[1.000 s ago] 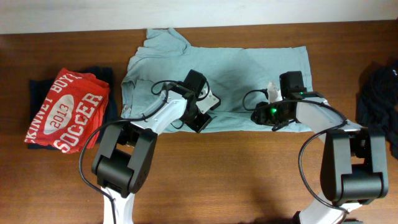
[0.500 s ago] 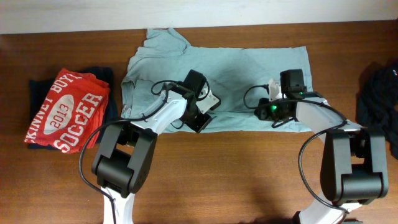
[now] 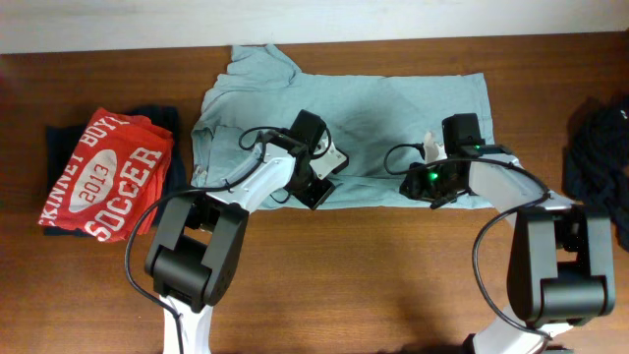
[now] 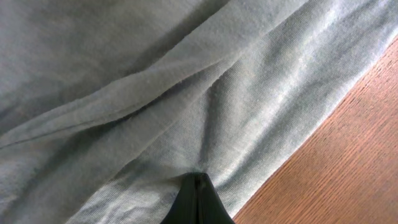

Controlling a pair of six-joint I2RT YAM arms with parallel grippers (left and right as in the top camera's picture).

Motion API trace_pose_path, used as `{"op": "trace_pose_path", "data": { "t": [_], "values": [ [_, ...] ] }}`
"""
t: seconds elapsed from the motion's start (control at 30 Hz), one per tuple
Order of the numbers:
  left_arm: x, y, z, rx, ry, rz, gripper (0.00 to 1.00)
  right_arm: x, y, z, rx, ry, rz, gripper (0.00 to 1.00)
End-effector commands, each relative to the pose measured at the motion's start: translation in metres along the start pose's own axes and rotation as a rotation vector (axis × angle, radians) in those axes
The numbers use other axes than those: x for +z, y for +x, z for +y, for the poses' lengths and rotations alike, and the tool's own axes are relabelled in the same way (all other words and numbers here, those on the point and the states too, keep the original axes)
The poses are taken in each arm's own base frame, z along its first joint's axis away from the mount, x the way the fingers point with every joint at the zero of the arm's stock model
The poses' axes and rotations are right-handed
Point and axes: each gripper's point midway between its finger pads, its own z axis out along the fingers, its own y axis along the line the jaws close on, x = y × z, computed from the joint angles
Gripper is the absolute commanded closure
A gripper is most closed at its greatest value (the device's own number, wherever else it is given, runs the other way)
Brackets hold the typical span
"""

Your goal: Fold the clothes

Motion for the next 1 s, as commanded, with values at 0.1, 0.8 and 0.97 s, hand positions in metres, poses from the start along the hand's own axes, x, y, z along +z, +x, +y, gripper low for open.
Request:
{"op": "trace_pose_path", "data": {
  "t": [0.1,0.8,0.97],
  "values": [
    [0.009,0.014,0.009,-0.016,-0.043,0.042,1.0,-0.006,-0.003,0.01,-0.078,0.1,-0.032,0.65],
    [0.009,0.012,0.01,-0.014,-0.045,0.033,1.0,0.032,-0.009,0.004,-0.029,0.147,-0.036,0.67],
    [0.009,0.012,0.009,-0.014,-0.045,0.035,1.0,0.036,-0.024,0.001,-0.032,0.162,-0.092,0.7]
  ]
}}
